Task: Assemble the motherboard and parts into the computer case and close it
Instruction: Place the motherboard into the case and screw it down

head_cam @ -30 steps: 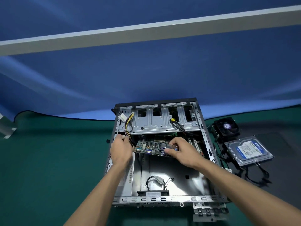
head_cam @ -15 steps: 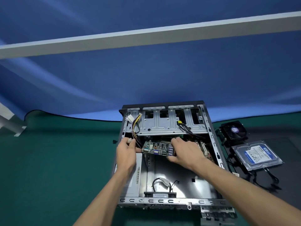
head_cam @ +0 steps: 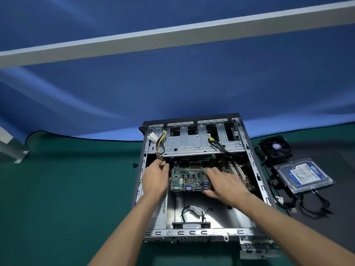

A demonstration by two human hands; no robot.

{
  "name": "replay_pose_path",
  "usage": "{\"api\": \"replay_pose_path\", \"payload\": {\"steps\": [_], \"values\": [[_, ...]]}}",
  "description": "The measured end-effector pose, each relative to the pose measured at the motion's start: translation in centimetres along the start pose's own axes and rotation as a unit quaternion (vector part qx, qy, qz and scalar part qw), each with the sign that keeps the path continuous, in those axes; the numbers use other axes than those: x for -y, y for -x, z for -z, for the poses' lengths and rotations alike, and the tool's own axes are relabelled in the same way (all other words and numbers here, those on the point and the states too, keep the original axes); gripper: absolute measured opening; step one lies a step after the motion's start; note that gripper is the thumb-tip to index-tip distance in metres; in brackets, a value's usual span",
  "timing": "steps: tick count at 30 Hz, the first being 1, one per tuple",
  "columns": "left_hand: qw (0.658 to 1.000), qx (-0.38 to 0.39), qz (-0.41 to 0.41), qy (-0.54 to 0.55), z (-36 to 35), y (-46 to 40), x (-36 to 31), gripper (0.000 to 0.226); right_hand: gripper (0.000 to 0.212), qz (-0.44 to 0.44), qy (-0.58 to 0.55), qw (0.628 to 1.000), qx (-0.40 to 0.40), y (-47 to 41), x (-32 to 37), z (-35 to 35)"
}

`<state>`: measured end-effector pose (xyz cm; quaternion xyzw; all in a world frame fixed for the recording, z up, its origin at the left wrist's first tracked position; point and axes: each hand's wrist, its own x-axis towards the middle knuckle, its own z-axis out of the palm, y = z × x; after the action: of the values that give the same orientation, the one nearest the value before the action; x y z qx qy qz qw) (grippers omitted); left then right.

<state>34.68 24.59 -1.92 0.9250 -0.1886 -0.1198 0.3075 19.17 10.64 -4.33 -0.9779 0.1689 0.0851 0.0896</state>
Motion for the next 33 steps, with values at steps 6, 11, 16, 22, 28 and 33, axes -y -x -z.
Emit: {"api": "replay_pose_path", "payload": {"steps": [6,11,16,22,28,33], "values": [[0.997,-0.062,0.040,0.028,-0.6,-0.1,0.2,0.020,0.058,-0.040,-0.008,0.999,0.025,-0.1,0.4,-1.2],[0.981,-0.082,0.054,0.168,-0.7,0.2,-0.2,0.018,0.055,-0.068,-0.031,0.996,0.049,0.8,-0.2,-2.0],[0.987,0.092,-0.048,0.121,-1.1,0.9,-1.2,0.008,0.061,-0.081,-0.072,0.990,0.095,-0.6,0.8,-3.0],[0.943,0.159,-0.231,-0.179,-2.1,2.0,-1.5,0.014,0.043,-0.095,-0.163,0.974,0.125,-0.8,0.1,-4.0],[0.815,0.259,-0.330,-0.400,-5.2,2.9,-1.8,0.019,0.042,-0.129,-0.232,0.958,0.107,-0.3,-0.7,-4.1],[0.818,0.291,-0.237,-0.435,-7.2,3.2,-1.2,0.014,0.047,-0.158,-0.268,0.944,0.108,0.1,-1.1,-4.3]]}}
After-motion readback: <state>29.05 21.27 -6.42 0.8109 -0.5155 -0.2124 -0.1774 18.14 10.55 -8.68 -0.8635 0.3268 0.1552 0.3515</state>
